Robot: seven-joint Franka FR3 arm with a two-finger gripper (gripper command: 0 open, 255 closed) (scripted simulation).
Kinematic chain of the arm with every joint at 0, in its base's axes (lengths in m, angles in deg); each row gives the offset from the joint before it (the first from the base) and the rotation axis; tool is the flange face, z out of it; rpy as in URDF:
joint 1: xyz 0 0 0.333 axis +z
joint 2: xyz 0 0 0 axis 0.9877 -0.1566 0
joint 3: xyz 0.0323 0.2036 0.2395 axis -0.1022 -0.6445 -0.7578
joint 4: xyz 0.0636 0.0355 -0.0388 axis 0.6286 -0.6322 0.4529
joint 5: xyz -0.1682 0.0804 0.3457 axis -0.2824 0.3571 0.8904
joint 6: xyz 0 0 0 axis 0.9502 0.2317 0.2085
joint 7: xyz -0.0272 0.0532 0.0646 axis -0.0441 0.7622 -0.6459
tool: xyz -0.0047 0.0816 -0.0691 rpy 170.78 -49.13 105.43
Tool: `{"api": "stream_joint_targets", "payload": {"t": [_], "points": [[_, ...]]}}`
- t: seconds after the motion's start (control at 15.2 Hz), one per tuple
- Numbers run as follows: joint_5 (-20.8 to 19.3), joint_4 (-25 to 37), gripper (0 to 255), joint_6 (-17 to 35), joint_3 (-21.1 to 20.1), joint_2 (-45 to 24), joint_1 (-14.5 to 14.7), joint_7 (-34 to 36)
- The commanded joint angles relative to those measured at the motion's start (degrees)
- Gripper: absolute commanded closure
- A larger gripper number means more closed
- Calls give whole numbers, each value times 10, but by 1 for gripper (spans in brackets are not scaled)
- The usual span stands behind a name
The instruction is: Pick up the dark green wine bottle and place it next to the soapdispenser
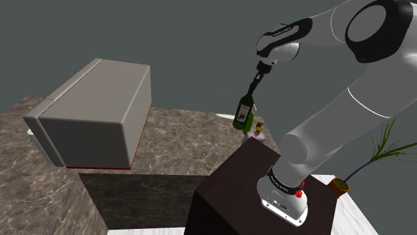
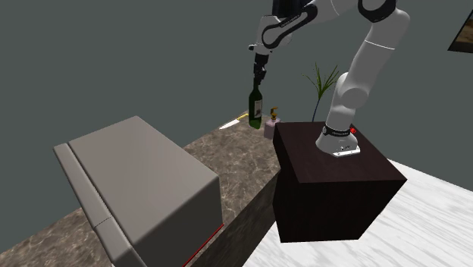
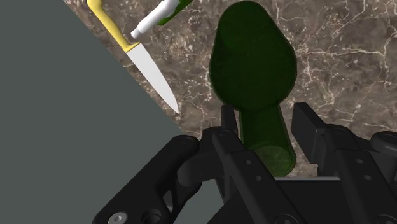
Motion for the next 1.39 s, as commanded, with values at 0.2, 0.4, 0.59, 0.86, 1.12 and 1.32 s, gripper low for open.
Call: {"api": "stream_joint_targets", "payload": {"t": [0.2, 0.4, 0.59, 0.86, 1.12, 1.32], "points": [[9, -21, 255, 41, 3, -20, 2, -7], [15, -32, 255, 65, 5, -34, 3, -14], [24, -42, 255, 90, 7, -50, 5, -21], [37, -53, 255, 122, 9, -73, 7, -32], [55, -62, 255, 154, 10, -98, 9, -46], [70, -68, 255, 178, 9, -118, 10, -59]]}}
